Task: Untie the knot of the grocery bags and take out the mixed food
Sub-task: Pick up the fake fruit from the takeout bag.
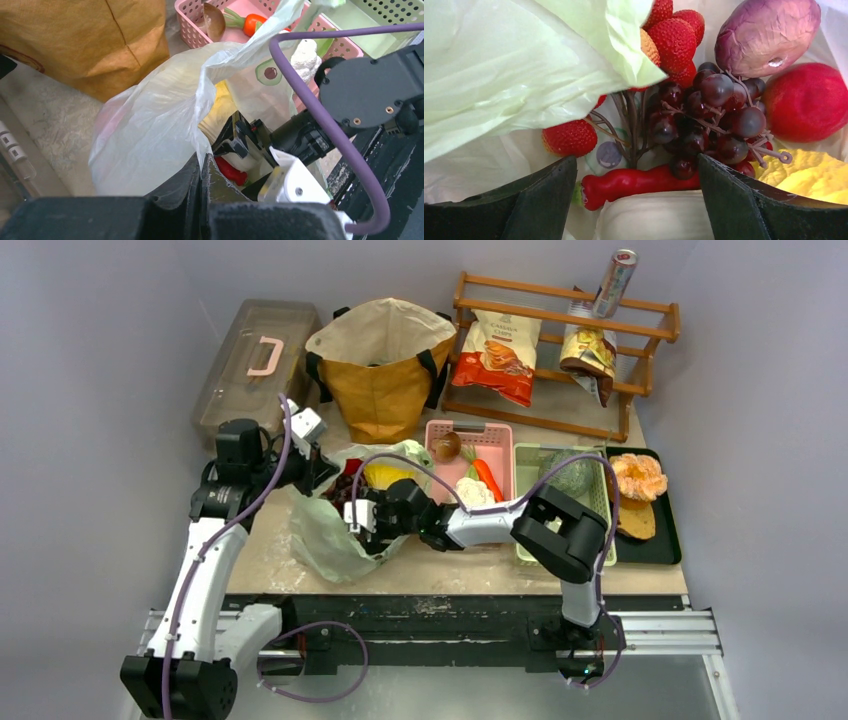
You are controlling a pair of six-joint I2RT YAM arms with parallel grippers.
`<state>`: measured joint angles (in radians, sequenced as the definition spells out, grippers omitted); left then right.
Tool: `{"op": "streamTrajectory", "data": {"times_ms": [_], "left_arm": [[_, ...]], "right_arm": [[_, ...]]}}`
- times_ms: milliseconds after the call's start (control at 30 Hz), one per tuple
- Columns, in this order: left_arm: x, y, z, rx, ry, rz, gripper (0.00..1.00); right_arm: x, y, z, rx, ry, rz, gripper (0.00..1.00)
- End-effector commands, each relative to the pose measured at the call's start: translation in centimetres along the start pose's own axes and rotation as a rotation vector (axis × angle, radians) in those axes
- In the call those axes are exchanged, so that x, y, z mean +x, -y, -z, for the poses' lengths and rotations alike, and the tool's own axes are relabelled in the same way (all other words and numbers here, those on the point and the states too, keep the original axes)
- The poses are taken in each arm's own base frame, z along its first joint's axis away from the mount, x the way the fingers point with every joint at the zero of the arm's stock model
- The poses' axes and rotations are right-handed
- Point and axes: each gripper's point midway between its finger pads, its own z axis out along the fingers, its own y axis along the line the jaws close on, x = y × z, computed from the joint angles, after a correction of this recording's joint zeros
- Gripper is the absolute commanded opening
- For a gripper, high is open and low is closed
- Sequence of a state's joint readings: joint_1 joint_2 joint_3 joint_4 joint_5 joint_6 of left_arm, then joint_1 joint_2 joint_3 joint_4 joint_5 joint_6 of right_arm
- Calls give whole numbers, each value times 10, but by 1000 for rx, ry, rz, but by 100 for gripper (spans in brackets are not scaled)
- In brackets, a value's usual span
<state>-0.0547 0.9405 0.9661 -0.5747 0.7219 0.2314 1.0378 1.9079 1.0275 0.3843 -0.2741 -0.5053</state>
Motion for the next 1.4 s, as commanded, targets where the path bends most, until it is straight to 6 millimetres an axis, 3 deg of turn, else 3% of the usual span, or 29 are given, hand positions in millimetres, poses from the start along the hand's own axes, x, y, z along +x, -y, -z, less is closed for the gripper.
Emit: {"op": "streamTrajectory", "data": {"times_ms": [0, 200, 400, 500, 700, 833, 1000, 1100, 1267, 1367], "left_arm": [[4, -6, -4, -24, 0, -7, 0], [7, -7, -4, -29, -4, -13, 0], [4, -5, -2, -18, -1, -44, 0], [4, -4, -3, -10, -1, -45, 0], [2, -6, -5, -9, 5, -36, 0], [2, -6, -4, -14, 0, -34, 0], [2, -6, -3, -18, -4, -36, 0], [3, -7, -4, -19, -4, -31, 0], [2, -11, -6, -33, -2, -24, 0], [1, -12, -6, -36, -1, -26, 0]], "right_arm": [[17, 5, -9, 60, -93, 102, 88], [9, 25, -12, 182, -49, 25, 80], [-50, 50, 24, 295, 171, -15, 77], [-64, 58, 30, 331, 219, 1, 75], [-53, 69, 11, 353, 201, 0, 77], [-34, 77, -10, 355, 171, -6, 78], [-20, 83, -21, 329, 138, -6, 76], [-21, 78, -25, 287, 131, 9, 64], [-22, 69, -21, 238, 120, 11, 0], [-36, 75, -8, 272, 154, 19, 0]]}}
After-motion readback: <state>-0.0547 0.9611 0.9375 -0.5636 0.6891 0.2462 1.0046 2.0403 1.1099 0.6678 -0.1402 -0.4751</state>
